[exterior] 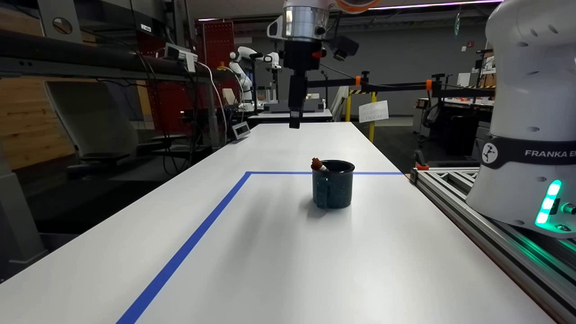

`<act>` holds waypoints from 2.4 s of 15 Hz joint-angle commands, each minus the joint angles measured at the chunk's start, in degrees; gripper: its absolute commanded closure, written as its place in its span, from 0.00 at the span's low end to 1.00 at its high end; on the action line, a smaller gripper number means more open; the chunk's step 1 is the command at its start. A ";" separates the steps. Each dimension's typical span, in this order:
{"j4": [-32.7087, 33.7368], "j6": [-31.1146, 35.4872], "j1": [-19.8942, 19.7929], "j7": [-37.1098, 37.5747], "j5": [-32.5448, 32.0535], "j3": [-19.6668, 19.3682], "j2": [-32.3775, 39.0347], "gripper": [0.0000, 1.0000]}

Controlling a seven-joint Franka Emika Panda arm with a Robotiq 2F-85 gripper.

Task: Take the marker out of the mug.

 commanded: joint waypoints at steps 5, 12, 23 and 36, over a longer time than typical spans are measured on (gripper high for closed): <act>-0.02 -3.63 2.25 -5.91 8.27 -2.17 3.24 0.00; -0.07 -4.50 0.79 -9.75 9.01 -4.18 7.67 0.00; 0.06 -2.69 -0.98 -9.09 7.72 -5.02 10.64 0.24; 0.29 -0.75 -2.11 -9.46 9.17 -5.82 10.97 0.36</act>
